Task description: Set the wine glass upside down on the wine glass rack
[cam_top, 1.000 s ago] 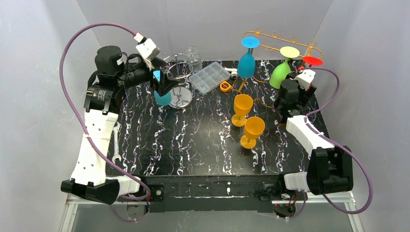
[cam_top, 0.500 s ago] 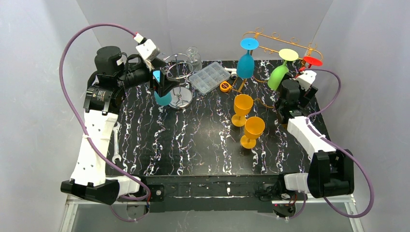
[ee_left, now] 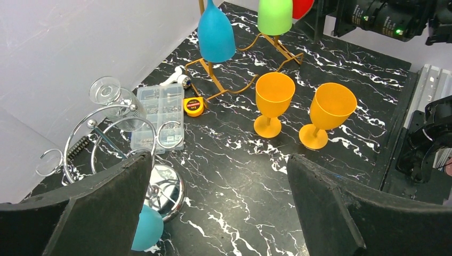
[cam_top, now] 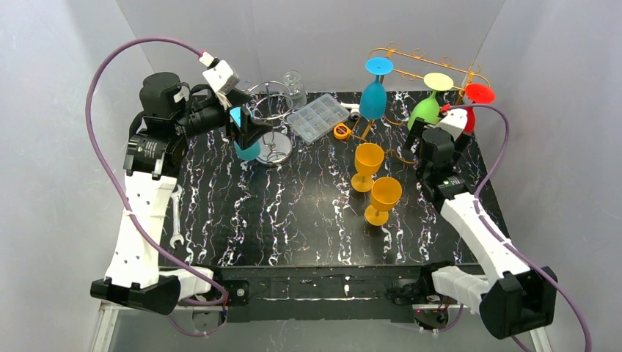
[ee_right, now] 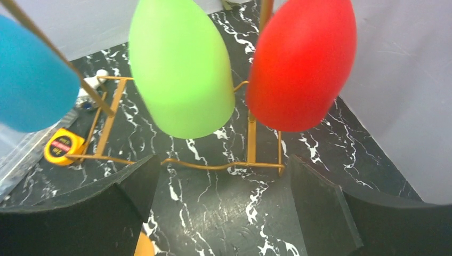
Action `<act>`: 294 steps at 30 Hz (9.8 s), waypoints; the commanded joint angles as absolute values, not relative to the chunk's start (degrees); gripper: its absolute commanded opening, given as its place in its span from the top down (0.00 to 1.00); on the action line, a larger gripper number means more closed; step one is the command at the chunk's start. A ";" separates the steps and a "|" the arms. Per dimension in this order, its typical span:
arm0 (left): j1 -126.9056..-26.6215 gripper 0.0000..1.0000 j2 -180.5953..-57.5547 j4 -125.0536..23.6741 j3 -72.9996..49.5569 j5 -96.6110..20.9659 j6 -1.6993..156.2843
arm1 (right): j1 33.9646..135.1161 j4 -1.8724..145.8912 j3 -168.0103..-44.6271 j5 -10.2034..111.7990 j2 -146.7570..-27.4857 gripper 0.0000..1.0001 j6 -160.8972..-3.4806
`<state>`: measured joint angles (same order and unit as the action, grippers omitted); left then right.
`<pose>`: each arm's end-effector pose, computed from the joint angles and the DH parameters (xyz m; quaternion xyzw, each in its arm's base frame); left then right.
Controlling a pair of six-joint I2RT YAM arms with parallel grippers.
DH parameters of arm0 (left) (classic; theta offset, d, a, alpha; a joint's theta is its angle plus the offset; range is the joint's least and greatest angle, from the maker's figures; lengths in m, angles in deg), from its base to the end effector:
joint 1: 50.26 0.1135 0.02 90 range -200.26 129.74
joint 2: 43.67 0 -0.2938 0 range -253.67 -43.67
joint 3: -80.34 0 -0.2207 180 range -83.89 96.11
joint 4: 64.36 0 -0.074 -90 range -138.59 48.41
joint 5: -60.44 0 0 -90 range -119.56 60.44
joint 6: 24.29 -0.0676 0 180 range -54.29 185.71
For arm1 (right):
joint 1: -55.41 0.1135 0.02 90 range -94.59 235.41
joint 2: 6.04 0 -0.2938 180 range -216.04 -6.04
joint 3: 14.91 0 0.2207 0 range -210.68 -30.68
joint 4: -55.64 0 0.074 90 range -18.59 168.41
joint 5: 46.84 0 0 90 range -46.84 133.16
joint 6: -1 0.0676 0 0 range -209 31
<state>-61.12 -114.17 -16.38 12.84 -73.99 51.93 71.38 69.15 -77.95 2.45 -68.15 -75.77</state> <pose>0.1949 -0.0856 0.5254 0.3940 0.6180 -0.2650 0.6265 0.2289 0.0196 0.3495 0.2000 0.7366 -0.1149 0.6358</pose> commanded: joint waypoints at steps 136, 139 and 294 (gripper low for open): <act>-61.34 0.02 -108.02 -16.42 4.60 -73.06 59.56 | 43.14 65.44 -96.77 27.71 -78.55 0.99 -24.19; -61.34 0.02 -107.84 -16.58 4.46 -73.07 59.69 | 44.34 65.75 -96.78 28.51 -78.26 0.99 -23.76; -61.34 0.01 -107.15 -13.97 3.99 -73.38 58.58 | 50.95 89.93 -90.17 20.73 -61.75 0.02 -30.43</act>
